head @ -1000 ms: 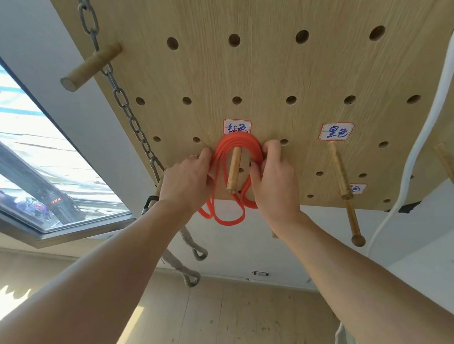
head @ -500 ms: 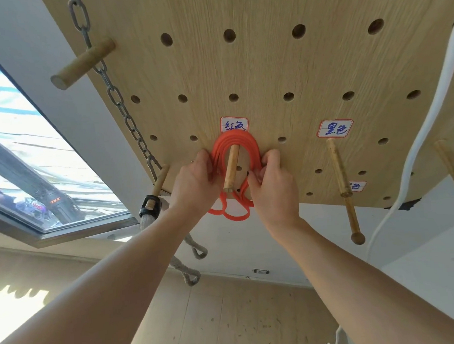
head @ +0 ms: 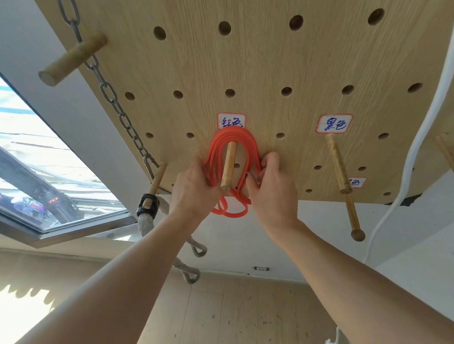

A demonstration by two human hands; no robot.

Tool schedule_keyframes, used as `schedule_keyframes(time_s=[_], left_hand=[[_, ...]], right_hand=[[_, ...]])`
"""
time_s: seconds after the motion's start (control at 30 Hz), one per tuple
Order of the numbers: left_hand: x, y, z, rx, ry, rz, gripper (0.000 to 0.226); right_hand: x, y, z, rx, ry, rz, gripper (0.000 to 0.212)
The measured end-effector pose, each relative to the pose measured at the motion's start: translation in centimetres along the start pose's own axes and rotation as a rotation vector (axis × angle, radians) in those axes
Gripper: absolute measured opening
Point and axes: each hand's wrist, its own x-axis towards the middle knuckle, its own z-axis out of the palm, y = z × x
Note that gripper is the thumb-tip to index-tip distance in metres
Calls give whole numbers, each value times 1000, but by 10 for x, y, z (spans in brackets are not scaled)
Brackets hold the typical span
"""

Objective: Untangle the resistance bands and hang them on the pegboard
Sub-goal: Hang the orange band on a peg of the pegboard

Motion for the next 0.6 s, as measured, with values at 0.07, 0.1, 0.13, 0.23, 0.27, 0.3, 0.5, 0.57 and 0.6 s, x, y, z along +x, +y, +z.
schedule_keyframes(time_s=[0.07,0.1,0.13,0.23,0.27,0.3,0.5,0.57,0.6], left_hand=[[2,-2,3,-1,26,-4,32],[3,-2,5,0,40,-5,32],[4,-2,6,6,53,-8,32],[4,3,8,47,81,-21,30],[3,6,9,53,91,-28,30],[3,7,9,60,103,-36,28],[3,10,10,126,144,-12,8],[3,10,10,130,147,-13,9],[3,10,11,131,148,-27,11]], right_hand=[[-1,1,-1,-12,4,-11,25],[-2,2,-1,-18,7,-18,24],[-3,2,-2,-21,11,-25,23],[-4,3,2,-23,8,-49,18],[-4,3,4,-24,-1,-55,17],[-4,3,5,-24,-7,-59,17],[-7,2,6,-6,-45,-56,21],[-8,2,5,-13,-62,-42,22],[-8,2,4,-15,-71,-28,23]])
